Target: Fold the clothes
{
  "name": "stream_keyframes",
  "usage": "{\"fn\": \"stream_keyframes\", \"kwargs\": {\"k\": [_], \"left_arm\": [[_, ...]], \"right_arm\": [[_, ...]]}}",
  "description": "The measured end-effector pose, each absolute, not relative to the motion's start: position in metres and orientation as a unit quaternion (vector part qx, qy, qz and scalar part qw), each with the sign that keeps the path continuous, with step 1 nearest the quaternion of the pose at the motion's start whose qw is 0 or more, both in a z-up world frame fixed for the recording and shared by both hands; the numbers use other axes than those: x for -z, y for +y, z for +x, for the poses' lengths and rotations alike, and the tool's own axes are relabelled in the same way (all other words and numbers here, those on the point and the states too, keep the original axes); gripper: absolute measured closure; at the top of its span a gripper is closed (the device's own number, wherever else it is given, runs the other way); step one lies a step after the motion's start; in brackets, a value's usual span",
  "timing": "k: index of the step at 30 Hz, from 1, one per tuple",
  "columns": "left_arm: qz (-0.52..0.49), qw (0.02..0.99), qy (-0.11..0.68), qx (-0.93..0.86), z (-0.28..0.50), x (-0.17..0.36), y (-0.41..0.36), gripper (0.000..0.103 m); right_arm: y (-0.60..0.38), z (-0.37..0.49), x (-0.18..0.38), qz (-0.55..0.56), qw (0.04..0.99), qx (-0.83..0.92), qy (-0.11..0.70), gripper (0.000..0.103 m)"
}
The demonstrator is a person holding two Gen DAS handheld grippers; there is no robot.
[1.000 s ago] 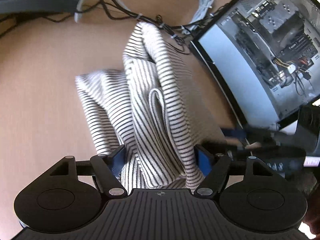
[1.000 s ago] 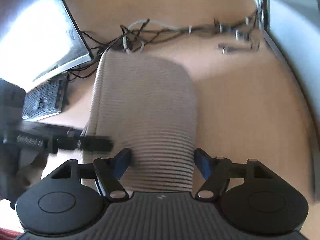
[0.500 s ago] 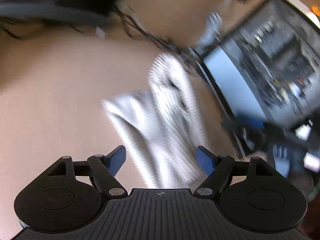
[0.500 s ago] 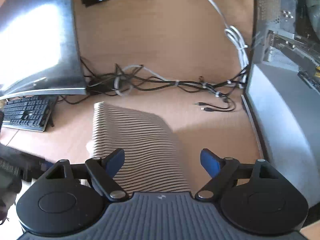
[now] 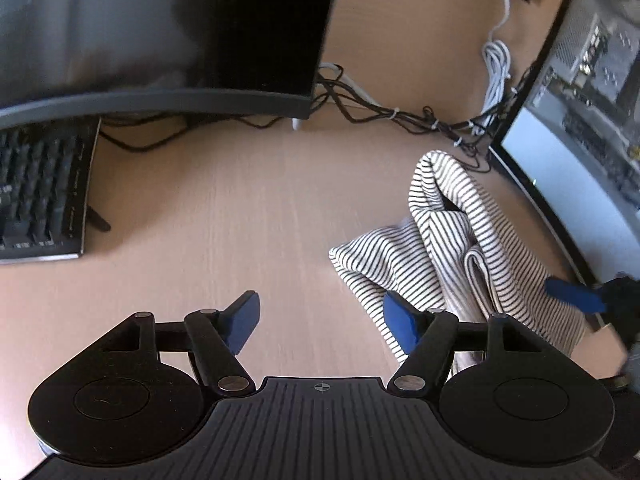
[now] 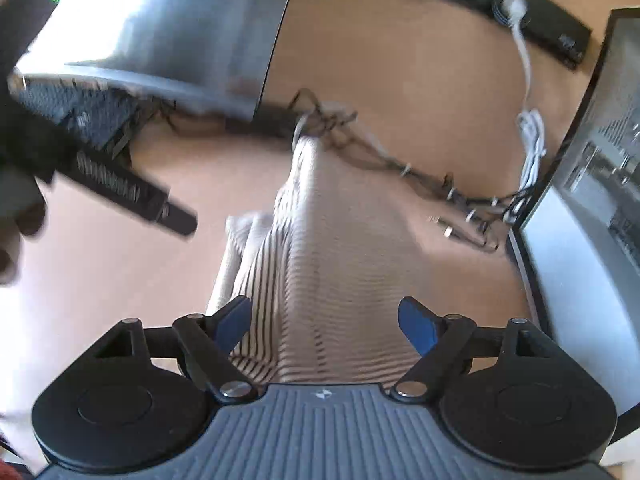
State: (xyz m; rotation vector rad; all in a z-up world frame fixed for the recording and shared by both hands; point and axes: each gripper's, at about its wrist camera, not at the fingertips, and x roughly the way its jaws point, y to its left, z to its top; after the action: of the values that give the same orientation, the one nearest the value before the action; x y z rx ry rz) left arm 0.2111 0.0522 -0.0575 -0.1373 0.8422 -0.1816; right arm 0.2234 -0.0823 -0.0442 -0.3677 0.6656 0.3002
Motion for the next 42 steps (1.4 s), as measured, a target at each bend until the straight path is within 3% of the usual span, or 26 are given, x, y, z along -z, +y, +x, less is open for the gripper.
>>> {"fn": "stream_keyframes", "kwargs": {"k": [3,6,13,14,16,20,21,24,26,28,32,33,36,38,39,41,42], "left_arm": [[-0.046,0.91,0.403,0.087,0.207,0.057,0.05,0.029],[-0.05,0.908,0.406,0.09,0.208,0.058,0.049,0.028],[-0.052,0.906,0.409,0.094,0.21,0.059,0.045,0.028],[-0.054,0.906,0.41,0.094,0.21,0.059,0.046,0.028],[-0.058,0.905,0.411,0.094,0.209,0.059,0.049,0.028],[-0.079,0.897,0.423,0.104,0.212,0.063,0.053,0.026],[-0.086,0.894,0.426,0.111,0.213,0.064,0.052,0.026],[-0.108,0.882,0.438,0.137,0.217,0.068,0.045,0.026],[-0.119,0.874,0.445,0.152,0.22,0.071,0.04,0.026],[-0.117,0.872,0.449,0.157,0.222,0.072,0.034,0.027],[-0.11,0.869,0.454,0.165,0.227,0.077,0.025,0.028],[-0.108,0.868,0.455,0.167,0.228,0.078,0.024,0.028],[-0.11,0.864,0.46,0.171,0.231,0.081,0.022,0.028],[-0.12,0.857,0.468,0.181,0.232,0.082,0.023,0.032],[-0.127,0.852,0.473,0.188,0.232,0.082,0.023,0.037],[-0.141,0.841,0.482,0.203,0.233,0.084,0.024,0.044],[-0.147,0.836,0.485,0.21,0.232,0.086,0.023,0.047]], "right_arm": [[-0.082,0.221,0.045,-0.181,0.918,-0.149,0.32,0.017],[-0.082,0.218,0.044,-0.182,0.919,-0.153,0.314,0.025],[-0.084,0.211,0.04,-0.185,0.921,-0.163,0.301,0.023],[-0.084,0.21,0.04,-0.186,0.921,-0.165,0.299,0.024],[-0.09,0.208,0.035,-0.173,0.926,-0.162,0.293,0.038],[-0.098,0.208,0.033,-0.174,0.932,-0.146,0.282,0.038],[-0.098,0.208,0.035,-0.184,0.931,-0.143,0.28,0.037],[-0.082,0.21,0.055,-0.218,0.917,-0.162,0.293,0.017],[-0.08,0.209,0.057,-0.222,0.918,-0.162,0.285,0.017],[-0.08,0.207,0.056,-0.223,0.922,-0.161,0.273,0.031],[-0.084,0.206,0.057,-0.229,0.927,-0.143,0.262,0.037],[-0.085,0.206,0.058,-0.23,0.928,-0.138,0.259,0.037],[-0.086,0.208,0.064,-0.238,0.927,-0.128,0.262,0.017],[-0.086,0.21,0.069,-0.244,0.928,-0.129,0.249,0.012],[-0.088,0.211,0.069,-0.248,0.929,-0.129,0.242,0.013],[-0.098,0.214,0.063,-0.234,0.935,-0.12,0.237,0.028],[-0.104,0.215,0.06,-0.225,0.939,-0.115,0.236,0.041]]}}
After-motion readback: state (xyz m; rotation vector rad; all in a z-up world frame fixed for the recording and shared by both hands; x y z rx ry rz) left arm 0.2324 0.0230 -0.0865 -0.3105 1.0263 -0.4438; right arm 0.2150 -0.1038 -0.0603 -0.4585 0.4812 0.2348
